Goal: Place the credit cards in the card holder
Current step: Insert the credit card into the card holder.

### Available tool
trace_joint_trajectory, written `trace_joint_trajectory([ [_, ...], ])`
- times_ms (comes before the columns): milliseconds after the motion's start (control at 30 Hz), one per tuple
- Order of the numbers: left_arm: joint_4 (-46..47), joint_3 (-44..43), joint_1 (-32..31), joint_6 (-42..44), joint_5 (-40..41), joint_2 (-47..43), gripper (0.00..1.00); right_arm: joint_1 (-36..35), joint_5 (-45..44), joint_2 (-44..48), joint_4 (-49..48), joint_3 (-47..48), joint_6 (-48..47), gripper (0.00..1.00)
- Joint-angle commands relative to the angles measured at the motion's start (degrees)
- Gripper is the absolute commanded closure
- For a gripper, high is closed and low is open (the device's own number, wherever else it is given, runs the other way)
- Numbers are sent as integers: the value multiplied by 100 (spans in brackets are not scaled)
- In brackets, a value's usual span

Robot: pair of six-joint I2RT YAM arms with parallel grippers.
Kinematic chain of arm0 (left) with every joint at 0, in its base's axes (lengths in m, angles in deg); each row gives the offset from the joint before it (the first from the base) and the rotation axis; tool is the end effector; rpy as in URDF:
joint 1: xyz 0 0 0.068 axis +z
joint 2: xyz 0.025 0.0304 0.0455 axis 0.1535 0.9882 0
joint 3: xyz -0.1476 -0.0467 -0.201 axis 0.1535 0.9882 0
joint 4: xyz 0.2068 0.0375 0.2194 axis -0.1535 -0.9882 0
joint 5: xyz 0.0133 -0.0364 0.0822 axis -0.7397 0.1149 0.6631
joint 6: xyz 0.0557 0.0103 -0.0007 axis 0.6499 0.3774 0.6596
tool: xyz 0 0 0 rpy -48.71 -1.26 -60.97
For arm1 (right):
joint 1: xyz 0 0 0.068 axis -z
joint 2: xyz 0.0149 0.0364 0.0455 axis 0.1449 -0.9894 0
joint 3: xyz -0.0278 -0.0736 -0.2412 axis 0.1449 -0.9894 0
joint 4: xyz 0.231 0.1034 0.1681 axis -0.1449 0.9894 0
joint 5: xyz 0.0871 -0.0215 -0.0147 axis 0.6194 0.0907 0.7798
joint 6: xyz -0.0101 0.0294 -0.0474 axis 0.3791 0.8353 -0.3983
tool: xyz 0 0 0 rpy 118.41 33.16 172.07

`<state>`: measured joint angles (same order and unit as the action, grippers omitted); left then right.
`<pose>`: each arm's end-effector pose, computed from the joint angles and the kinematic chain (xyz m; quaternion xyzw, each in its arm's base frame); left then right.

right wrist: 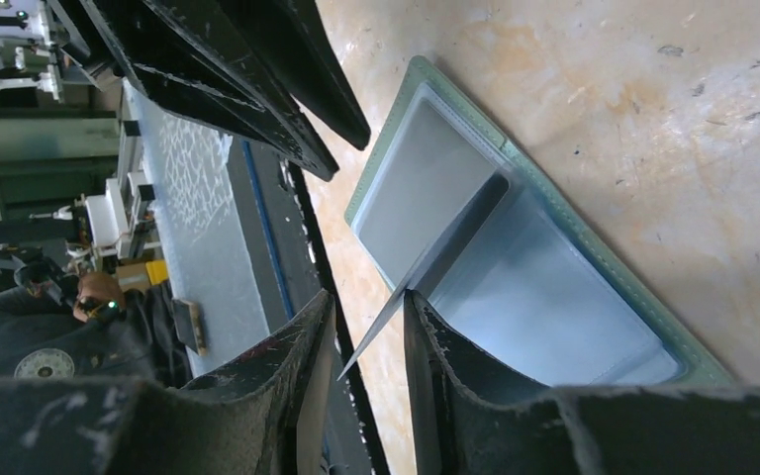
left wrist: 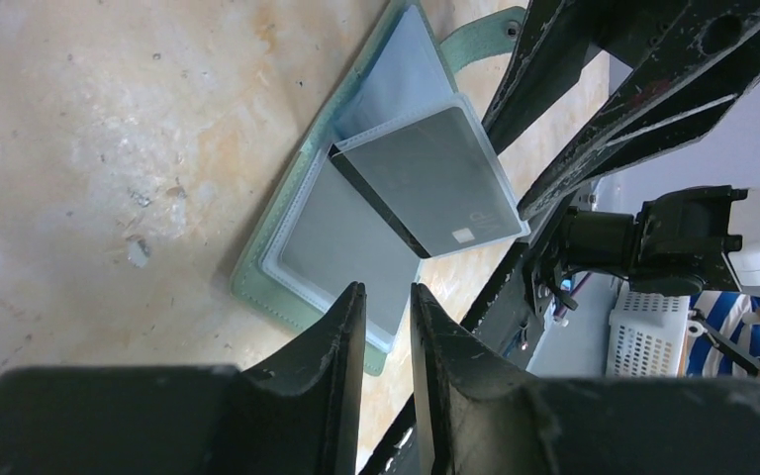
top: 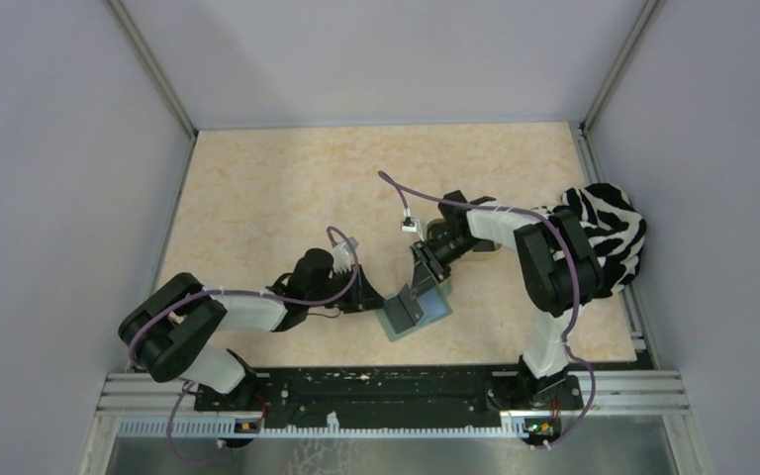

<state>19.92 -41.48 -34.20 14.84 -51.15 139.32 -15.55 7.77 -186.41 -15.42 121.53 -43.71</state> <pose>0.1946 -0.2028 0.0754 0.0579 0.8503 -0.4743 0.2205 0.3004 0.1698 0.1050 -0.3480 0.8011 0.4869 0.0060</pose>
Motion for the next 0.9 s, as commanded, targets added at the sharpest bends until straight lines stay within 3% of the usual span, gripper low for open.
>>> trace_joint_trajectory([
  [0, 425, -225, -64, -96, -236, 293, 71, -32, 435, -124, 64, 239, -153, 68],
  [467, 879, -185, -74, -231, -397, 630, 63, -612, 820, -416, 588, 475, -714, 65],
  [867, 1301, 86, -74, -469, -485, 730, 56, -636, 275, -290, 374, 438, -580, 66],
])
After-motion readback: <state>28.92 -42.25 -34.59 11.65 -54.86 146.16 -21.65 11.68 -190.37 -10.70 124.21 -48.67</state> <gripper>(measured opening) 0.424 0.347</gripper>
